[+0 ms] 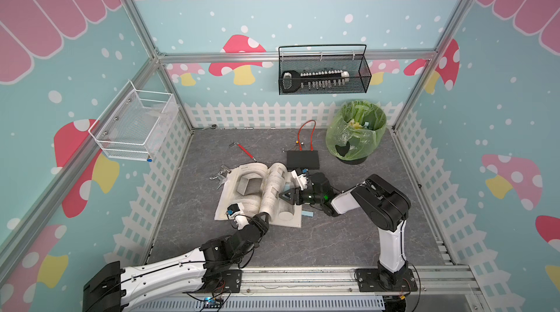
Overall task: Peel off the used sticky note
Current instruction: Turn the page of the book at the center of the board.
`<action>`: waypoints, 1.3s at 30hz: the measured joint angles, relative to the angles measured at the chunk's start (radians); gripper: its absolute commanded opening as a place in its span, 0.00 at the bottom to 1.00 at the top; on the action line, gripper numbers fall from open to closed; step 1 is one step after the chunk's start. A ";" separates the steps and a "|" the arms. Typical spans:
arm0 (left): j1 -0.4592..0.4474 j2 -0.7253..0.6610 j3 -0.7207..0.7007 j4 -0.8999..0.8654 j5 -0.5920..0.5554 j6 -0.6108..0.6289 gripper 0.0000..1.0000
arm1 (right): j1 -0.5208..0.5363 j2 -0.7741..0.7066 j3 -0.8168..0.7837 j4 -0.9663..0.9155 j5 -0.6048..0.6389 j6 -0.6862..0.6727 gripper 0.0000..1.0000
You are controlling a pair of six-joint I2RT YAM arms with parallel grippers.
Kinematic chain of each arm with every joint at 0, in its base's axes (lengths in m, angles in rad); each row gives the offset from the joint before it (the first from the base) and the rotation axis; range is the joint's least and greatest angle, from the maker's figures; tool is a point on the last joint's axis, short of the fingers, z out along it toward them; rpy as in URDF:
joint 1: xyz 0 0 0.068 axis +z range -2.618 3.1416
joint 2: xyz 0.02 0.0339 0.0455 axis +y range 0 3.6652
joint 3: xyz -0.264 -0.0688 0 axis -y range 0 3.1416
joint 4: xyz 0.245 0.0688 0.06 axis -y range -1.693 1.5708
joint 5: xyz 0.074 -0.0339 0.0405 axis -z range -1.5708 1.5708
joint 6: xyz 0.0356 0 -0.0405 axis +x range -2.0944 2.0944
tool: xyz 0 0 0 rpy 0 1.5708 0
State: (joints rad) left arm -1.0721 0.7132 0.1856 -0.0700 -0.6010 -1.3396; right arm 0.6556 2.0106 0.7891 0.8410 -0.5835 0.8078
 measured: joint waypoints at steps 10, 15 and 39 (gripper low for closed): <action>0.000 -0.061 -0.024 0.020 -0.058 -0.022 0.54 | 0.002 0.000 -0.016 0.024 0.029 0.027 0.48; 0.000 -0.067 -0.034 0.028 -0.084 -0.043 0.55 | 0.005 0.001 -0.027 0.047 0.037 0.037 0.49; 0.000 -0.174 -0.089 0.022 -0.333 -0.272 0.59 | 0.005 0.018 -0.054 0.141 0.033 0.061 0.50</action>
State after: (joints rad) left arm -1.0721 0.5396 0.0967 -0.0479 -0.9340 -1.6119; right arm 0.6601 2.0289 0.7349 0.9817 -0.5507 0.8692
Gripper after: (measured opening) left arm 0.592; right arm 0.495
